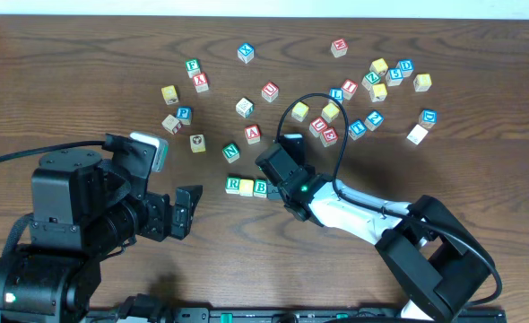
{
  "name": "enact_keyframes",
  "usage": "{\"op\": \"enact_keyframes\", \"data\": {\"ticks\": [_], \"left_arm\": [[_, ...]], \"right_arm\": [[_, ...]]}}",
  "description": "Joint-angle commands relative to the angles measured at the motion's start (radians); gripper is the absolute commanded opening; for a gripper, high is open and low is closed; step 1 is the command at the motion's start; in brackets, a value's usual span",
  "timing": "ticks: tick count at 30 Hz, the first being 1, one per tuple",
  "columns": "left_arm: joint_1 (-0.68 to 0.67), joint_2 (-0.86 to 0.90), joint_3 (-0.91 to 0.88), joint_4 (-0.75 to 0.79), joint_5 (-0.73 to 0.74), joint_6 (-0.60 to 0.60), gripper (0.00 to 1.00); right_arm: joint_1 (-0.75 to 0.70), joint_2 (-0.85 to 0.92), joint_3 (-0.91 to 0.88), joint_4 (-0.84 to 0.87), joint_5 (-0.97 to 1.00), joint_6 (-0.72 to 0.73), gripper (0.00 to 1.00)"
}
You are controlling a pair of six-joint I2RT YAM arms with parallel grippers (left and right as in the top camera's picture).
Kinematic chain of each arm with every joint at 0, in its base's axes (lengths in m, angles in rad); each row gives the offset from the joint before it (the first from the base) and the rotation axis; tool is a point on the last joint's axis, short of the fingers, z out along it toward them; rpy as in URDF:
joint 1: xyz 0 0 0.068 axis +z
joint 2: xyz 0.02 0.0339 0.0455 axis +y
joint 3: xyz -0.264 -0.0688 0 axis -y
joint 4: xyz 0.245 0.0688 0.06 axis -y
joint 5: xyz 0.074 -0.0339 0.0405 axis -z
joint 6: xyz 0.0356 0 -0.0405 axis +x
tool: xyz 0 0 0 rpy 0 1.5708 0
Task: Spell out ROBOT
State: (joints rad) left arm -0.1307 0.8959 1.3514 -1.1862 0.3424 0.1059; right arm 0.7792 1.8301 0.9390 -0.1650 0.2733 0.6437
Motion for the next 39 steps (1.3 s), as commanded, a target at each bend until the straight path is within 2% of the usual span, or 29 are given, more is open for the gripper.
{"op": "enact_keyframes", "data": {"ticks": [1,6,39], "left_arm": [[0.006,-0.002,0.003,-0.003,0.012,0.006,0.98],[0.006,-0.002,0.003,-0.002,0.013,0.006,0.98],[0.006,-0.002,0.003,-0.003,0.012,0.006,0.98]], "right_arm": [[-0.002,0.006,-0.003,-0.003,-0.061,0.018,0.01],[0.0,0.006,-0.003,-0.004,-0.124,0.018,0.01],[0.014,0.006,-0.003,0.051,-0.202,0.033,0.01]]}}
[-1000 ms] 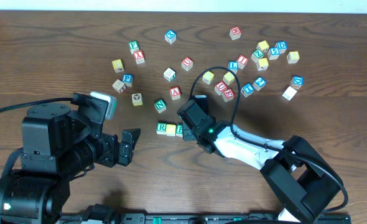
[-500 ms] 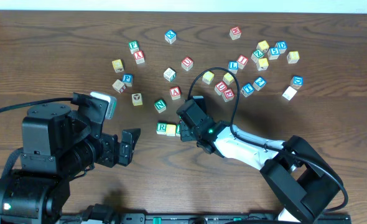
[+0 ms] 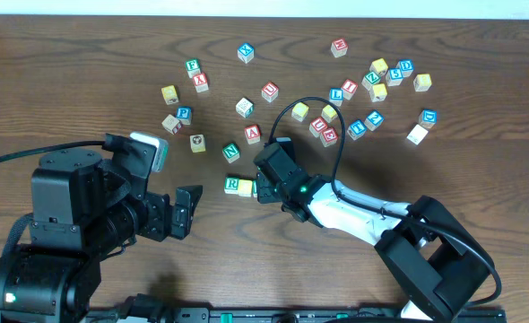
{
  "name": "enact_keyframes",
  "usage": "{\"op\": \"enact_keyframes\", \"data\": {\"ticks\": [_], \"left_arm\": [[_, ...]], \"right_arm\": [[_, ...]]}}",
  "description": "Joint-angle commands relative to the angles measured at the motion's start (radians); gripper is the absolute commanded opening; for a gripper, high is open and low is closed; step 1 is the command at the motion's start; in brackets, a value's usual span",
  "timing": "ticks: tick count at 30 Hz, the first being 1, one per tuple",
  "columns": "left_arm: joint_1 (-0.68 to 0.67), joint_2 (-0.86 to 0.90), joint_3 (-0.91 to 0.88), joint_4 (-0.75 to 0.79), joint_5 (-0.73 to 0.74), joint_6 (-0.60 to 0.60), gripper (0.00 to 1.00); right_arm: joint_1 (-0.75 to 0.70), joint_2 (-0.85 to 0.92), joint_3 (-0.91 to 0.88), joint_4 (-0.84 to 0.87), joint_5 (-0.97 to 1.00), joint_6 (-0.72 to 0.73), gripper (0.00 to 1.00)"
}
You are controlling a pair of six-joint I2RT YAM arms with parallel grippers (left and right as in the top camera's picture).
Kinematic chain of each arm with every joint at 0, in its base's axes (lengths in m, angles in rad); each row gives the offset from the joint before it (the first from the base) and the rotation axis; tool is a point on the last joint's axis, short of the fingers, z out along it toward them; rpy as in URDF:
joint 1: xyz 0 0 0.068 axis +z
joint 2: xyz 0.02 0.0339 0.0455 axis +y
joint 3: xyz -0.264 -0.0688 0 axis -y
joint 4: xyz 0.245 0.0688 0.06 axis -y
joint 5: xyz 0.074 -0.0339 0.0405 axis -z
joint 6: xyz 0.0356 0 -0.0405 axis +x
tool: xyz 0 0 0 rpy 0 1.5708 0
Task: Spell out ROBOT
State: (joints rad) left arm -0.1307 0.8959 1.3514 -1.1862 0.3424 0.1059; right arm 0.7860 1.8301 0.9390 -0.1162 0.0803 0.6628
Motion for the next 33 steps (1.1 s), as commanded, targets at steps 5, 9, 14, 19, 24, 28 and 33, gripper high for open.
{"op": "enact_keyframes", "data": {"ticks": [5,9,14,19,24,28,33], "left_arm": [[0.006,-0.002,0.003,-0.003,0.012,0.006,0.98],[0.006,-0.002,0.003,-0.003,0.012,0.006,0.98],[0.006,-0.002,0.003,-0.003,0.012,0.006,0.98],[0.006,-0.002,0.003,-0.003,0.012,0.006,0.98],[0.006,-0.002,0.003,-0.003,0.012,0.006,0.98],[0.006,-0.002,0.003,-0.002,0.012,0.006,0.98],[0.006,-0.002,0.003,-0.003,0.012,0.006,0.98]], "right_arm": [[0.008,0.007,-0.003,0.0,-0.008,0.013,0.01],[0.008,0.006,-0.003,-0.014,-0.002,0.014,0.01],[0.008,0.006,-0.003,-0.048,-0.002,0.031,0.01],[0.013,0.006,-0.003,-0.056,-0.02,0.044,0.01],[0.026,0.006,-0.003,-0.049,-0.027,0.048,0.01],[0.032,0.006,-0.003,-0.047,-0.028,0.059,0.01],[0.034,0.006,-0.003,-0.043,-0.027,0.059,0.01]]}}
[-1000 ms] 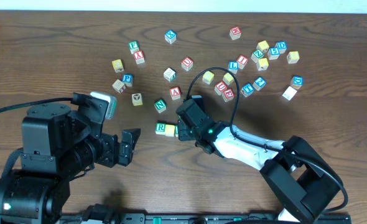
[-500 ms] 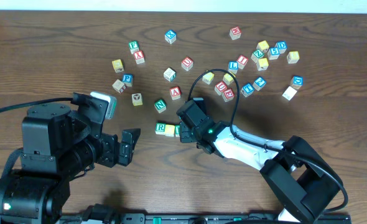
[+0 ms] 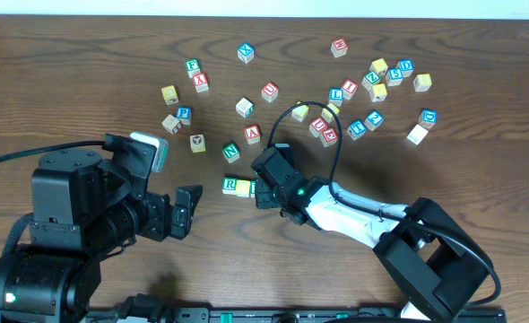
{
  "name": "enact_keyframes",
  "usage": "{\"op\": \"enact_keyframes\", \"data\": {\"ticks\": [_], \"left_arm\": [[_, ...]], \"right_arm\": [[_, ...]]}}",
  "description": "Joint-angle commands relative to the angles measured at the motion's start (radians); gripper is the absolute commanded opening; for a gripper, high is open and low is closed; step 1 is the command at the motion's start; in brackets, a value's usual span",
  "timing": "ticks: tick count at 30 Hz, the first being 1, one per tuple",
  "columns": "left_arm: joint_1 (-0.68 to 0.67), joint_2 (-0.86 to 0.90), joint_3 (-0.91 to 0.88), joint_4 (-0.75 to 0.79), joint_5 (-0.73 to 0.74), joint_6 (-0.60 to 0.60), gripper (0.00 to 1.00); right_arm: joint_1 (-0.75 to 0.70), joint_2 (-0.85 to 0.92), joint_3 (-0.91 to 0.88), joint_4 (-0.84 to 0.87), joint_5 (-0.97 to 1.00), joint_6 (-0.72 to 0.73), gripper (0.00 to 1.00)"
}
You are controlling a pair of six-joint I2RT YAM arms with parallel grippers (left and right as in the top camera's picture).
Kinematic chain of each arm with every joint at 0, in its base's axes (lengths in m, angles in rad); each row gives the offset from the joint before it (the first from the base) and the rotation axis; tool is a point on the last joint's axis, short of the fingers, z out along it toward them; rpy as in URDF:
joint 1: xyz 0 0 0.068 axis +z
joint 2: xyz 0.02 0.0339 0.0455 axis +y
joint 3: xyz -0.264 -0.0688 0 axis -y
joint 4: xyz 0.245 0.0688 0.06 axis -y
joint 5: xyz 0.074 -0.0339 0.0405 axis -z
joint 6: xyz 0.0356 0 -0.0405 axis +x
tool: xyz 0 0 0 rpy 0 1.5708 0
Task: Spell out ROBOT
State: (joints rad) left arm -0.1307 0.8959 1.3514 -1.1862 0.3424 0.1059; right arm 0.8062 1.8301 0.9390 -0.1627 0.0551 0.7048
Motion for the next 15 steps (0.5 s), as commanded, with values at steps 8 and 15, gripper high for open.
{"op": "enact_keyframes", "data": {"ticks": [8,15], "left_arm": [[0.006,-0.002,0.003,-0.003,0.012,0.006,0.98],[0.006,-0.002,0.003,-0.003,0.012,0.006,0.98]], "right_arm": [[0.014,0.007,-0.003,0.0,-0.003,0.024,0.01],[0.023,0.006,-0.003,-0.018,-0.01,0.043,0.01]]}}
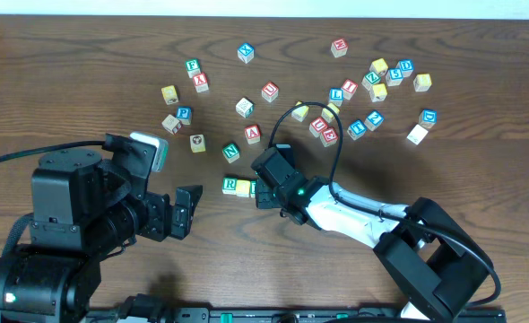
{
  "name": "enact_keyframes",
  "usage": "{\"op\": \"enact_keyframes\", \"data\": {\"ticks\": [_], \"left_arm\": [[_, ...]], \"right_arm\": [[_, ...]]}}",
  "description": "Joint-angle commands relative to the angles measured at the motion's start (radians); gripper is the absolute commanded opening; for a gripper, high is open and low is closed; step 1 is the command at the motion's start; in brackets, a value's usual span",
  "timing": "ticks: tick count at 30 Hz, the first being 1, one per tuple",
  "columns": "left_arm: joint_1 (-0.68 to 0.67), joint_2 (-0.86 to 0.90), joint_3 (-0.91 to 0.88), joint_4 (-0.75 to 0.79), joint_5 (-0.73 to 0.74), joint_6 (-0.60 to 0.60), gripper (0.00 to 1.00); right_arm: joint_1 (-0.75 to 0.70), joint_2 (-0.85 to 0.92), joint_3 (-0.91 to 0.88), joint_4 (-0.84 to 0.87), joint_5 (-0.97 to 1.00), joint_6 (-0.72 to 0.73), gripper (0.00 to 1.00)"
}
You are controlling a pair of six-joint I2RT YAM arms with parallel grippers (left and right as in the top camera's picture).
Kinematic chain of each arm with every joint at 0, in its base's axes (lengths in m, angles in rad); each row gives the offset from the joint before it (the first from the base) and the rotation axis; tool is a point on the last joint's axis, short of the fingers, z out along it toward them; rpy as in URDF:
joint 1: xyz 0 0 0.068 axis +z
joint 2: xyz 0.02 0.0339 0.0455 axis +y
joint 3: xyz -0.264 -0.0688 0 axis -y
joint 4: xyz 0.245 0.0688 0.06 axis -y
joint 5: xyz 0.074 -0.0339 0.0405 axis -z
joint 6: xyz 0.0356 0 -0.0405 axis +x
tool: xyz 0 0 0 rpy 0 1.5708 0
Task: Spell out ROBOT
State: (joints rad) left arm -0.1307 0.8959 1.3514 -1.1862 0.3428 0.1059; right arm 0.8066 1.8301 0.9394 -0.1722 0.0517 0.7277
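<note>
A short row of letter blocks lies at the table's middle: a green R block [230, 186] with a yellow block [244, 188] touching its right side. My right gripper [257, 190] sits low over the row's right end, against the yellow block. Its black wrist covers the fingertips and whatever lies beneath, so its state does not show. My left gripper [189, 208] rests to the left of the row, about a block's width from the R, open and holding nothing.
Loose letter blocks are scattered across the far half: a green N [231, 152] and red A [253, 135] just behind the row, a group at left [183, 113], and a dense cluster at right [372, 90]. The right arm's cable [311, 103] loops over some blocks.
First the row read R, yellow block, green B, with my right gripper just right of the B. Then the gripper stood over the B, hiding it. After that the R and yellow block sat slightly further left, with the gripper against them. The left arm stayed still.
</note>
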Motion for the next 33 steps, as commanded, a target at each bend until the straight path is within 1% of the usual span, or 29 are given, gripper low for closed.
{"op": "enact_keyframes", "data": {"ticks": [1,21,28,33], "left_arm": [[0.006,-0.002,0.003,-0.003,0.012,0.006,0.98],[0.006,-0.002,0.003,-0.002,0.012,0.006,0.98],[0.006,-0.002,0.003,-0.002,0.012,0.006,0.98],[0.006,-0.002,0.003,-0.002,0.012,0.006,0.98]], "right_arm": [[0.029,0.006,-0.004,-0.008,-0.006,0.02,0.01],[0.042,0.006,-0.004,-0.01,0.032,0.02,0.01],[0.037,0.006,-0.004,-0.045,0.132,0.026,0.01],[-0.002,0.006,-0.004,-0.066,0.189,0.039,0.01]]}}
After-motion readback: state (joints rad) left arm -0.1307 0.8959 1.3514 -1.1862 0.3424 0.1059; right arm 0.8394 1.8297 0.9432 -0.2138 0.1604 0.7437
